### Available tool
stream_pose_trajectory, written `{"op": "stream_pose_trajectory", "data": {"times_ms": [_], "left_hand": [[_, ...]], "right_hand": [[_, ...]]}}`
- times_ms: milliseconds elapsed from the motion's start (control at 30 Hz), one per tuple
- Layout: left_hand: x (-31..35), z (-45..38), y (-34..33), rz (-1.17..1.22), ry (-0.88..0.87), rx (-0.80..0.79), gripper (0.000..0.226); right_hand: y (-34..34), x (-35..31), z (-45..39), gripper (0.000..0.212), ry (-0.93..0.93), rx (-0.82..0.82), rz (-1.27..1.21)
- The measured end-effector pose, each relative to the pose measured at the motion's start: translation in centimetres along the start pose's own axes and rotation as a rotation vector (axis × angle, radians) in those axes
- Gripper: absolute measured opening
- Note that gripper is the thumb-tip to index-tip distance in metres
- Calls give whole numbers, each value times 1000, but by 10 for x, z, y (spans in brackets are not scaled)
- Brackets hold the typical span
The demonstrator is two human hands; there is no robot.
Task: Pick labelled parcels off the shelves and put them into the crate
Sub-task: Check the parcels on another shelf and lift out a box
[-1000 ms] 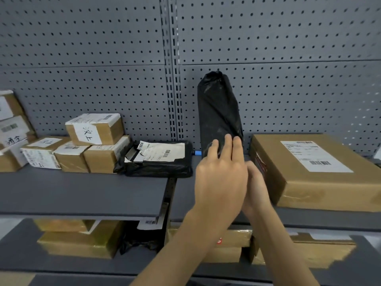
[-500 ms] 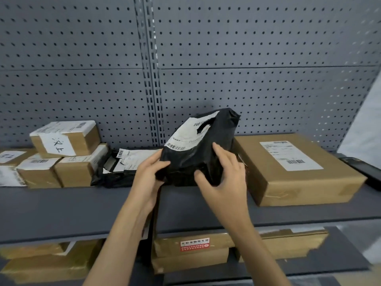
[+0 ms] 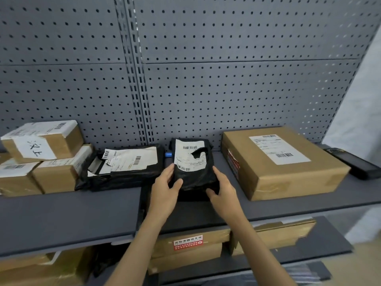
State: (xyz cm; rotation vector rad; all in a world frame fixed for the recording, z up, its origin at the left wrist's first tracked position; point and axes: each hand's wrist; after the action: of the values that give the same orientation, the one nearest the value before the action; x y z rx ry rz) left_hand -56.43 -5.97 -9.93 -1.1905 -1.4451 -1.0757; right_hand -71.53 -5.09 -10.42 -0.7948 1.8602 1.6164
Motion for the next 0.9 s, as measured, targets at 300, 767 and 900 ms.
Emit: {"op": "stream_pose_trajectory", "data": {"times_ms": [300,767,900], "left_hand": [[29,15,-60,-334,-329,-10,65],[27,-3,-197,310,420,13,54],[30,9,-205,351,345,74,42]], "right_hand": [[65,4,0,58,220,256,-111],[222,157,-50,69,-411,212,197],[220,166,-48,62,-347,259,106]]}}
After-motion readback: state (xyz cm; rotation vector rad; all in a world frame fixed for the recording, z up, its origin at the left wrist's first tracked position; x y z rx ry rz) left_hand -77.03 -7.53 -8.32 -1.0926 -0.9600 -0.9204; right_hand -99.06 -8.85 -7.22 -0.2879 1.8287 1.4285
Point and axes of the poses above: each hand's wrist, its own z-axis away from the middle knuckle, its own y-axis out of the back of the hand, x = y × z, and after that the axes turned 13 degrees about z, right-handed
